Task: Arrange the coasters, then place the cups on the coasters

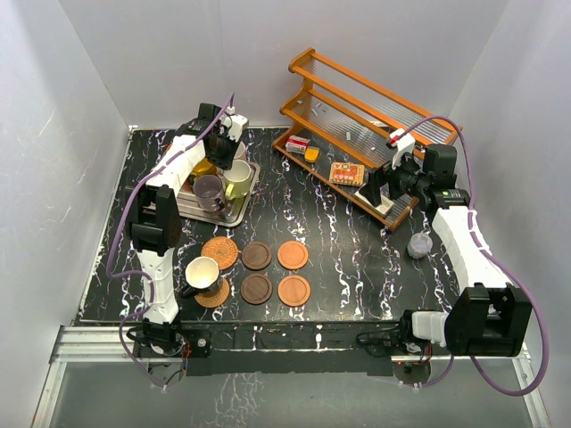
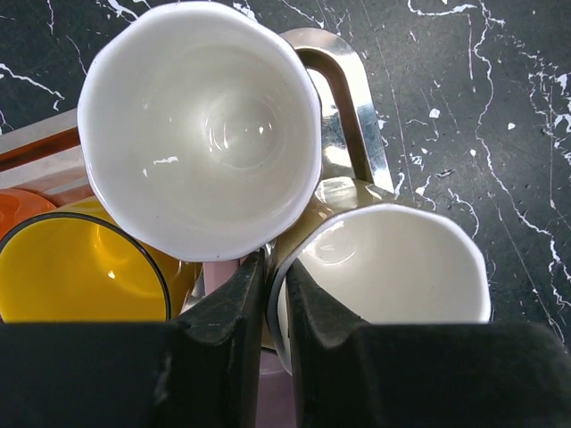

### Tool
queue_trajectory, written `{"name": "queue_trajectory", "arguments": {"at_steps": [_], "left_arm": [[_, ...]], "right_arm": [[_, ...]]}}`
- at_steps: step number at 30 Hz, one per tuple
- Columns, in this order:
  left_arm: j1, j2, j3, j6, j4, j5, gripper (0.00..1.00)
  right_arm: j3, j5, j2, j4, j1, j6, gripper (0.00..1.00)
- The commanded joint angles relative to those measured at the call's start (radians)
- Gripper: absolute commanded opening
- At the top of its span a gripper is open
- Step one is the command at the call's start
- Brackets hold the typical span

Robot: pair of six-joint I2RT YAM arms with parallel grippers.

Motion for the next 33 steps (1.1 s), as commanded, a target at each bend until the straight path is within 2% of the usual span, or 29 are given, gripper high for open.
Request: {"name": "queue_trajectory", "arguments": {"at_steps": [1, 6, 21, 28, 33], "left_arm": [[-0.011, 0.007, 0.034, 0.004, -0.029, 0.013, 0.11], [-0.011, -0.008, 0.045, 0.004, -0.031, 0.046, 0.00], [-0.013, -0.247, 0.017, 0.052, -0.097, 0.265, 0.00], [-0.022, -0.385, -0.059, 0.096, -0.166, 0.392, 0.00], [-0.070, -0.502, -0.175, 0.164, -0.214, 0.437, 0.00]], "right_arm": [[-0.011, -0.007, -0.003, 0.058, -0.007, -0.016, 0.98], [-0.011, -0.006, -0.002, 0.058, -0.007, -0.016, 0.98], [-0.012, -0.005, 0.001, 0.059, -0.008, -0.018, 0.98], [-0.012, -0.009, 0.002, 0.060, -0.010, -0.017, 0.98], [-0.012, -0.011, 0.002, 0.059, -0.012, -0.016, 0.98]]}}
